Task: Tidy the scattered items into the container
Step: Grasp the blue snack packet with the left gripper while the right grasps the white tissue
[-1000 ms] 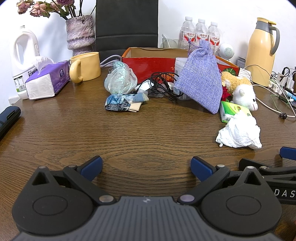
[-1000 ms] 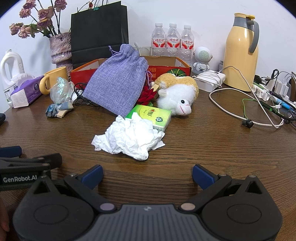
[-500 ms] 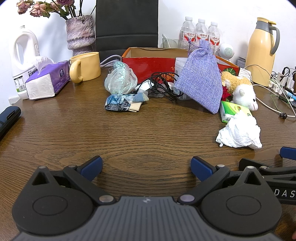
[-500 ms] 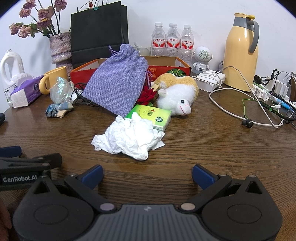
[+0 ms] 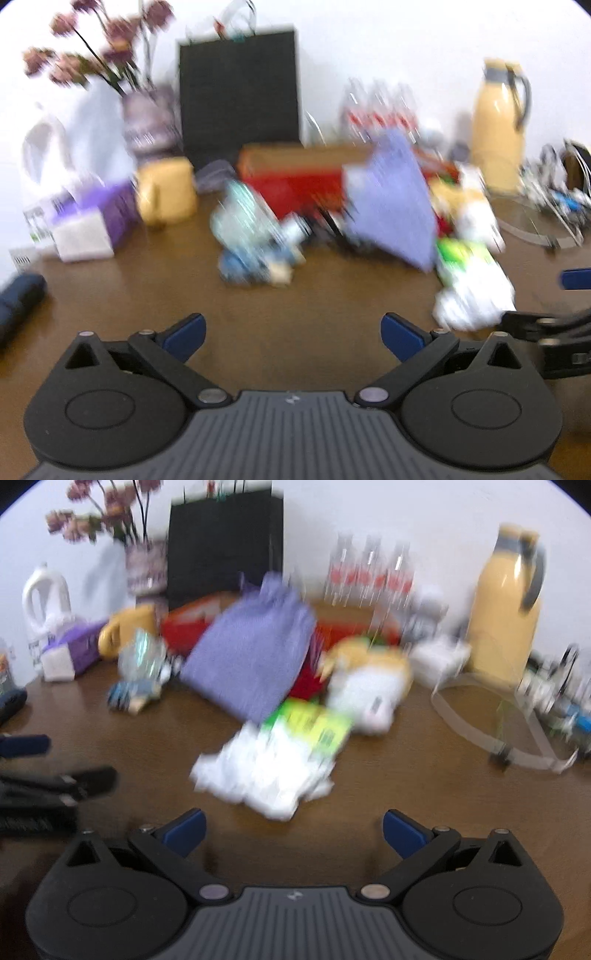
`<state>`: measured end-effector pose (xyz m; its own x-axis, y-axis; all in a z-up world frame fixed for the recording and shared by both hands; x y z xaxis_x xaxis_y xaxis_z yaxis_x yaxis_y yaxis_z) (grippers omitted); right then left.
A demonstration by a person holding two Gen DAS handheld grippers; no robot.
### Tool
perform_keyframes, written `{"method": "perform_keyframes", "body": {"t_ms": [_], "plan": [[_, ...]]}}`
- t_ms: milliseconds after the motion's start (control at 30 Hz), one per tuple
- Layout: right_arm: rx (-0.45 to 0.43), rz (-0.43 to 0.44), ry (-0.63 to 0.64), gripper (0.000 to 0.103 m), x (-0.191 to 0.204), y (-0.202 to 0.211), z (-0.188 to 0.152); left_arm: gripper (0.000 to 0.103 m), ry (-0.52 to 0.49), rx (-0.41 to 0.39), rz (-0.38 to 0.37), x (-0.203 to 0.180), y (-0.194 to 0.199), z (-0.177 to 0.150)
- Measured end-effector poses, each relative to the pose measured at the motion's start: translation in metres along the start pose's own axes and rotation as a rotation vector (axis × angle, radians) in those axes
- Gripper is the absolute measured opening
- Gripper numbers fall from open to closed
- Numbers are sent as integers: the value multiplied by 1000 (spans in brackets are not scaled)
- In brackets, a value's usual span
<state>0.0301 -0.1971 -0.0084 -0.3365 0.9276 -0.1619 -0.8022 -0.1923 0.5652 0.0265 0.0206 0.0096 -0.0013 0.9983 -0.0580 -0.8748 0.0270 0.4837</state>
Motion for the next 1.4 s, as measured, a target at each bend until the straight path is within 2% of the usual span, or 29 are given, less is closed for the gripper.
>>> {"method": "perform_keyframes", "body": {"t_ms": [67,100,200,267,333,433,500,533,567,600,633,700,733,767,800,1100,1167,1233,1267,1300,1367,1400], "plan": [[-100,14,53,103,0,9,12,103,4,-8,-24,10,-10,13],[-117,17,93,103,2,10,18,103,16,11,-26,15,-20,20],[-70,28,115,102,5,-5,28,102,65,84,-30,25,-52,37],[-33,89,51,94,2,-18,26,95,66,100,-45,27,-65,39],[1,137,-9,78,0,-28,21,90,25,107,-37,25,-79,42],[-1,158,-36,76,2,-33,15,79,-2,120,-36,21,-91,40],[0,168,-28,76,5,-36,13,62,-6,133,-55,20,-96,39],[5,169,-19,72,7,-37,12,56,-6,139,-55,19,-99,39],[10,173,-11,65,9,-39,12,47,-6,146,-45,19,-101,38],[16,183,-6,47,10,-41,11,44,-5,147,-32,20,-101,38],[24,199,-2,38,11,-42,10,41,-7,144,-27,20,-99,37],[15,206,28,36,13,-41,8,28,-23,136,-29,17,-91,37],[11,203,39,33,14,-39,8,25,-33,126,-35,15,-88,37],[8,204,44,32,15,-37,8,16,-42,115,-39,14,-83,37],[2,208,45,28,15,-34,9,1,-52,103,-35,12,-77,37],[-152,180,25,27,-1,26,15,1,-60,-47,-43,-5,6,30],[-169,184,8,27,-5,38,12,4,-85,-70,-74,-13,16,32],[-161,188,-4,27,-6,43,9,29,-134,-68,-90,-21,6,37],[-158,185,-1,27,-6,45,8,60,-150,-50,-71,-23,-8,39],[-158,181,6,27,-4,48,7,71,-157,-39,-60,-24,-20,39],[-172,179,20,28,-3,57,4,73,-174,-1,-59,-23,-47,38],[-180,183,24,29,-3,60,1,80,-172,19,-65,-21,-62,38]]}}
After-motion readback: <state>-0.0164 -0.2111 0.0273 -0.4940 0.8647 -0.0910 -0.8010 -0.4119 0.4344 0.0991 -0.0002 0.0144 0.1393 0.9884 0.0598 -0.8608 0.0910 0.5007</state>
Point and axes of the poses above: each gripper's, at about its wrist camera, not at the fingertips, and y roughly against the way its jaws point, x to its left, z to its top, the point moved 3 cm from there along -y, roughly the way its jaws point, and after that the axes turned 7 degrees about y, right-handed, at the moved point
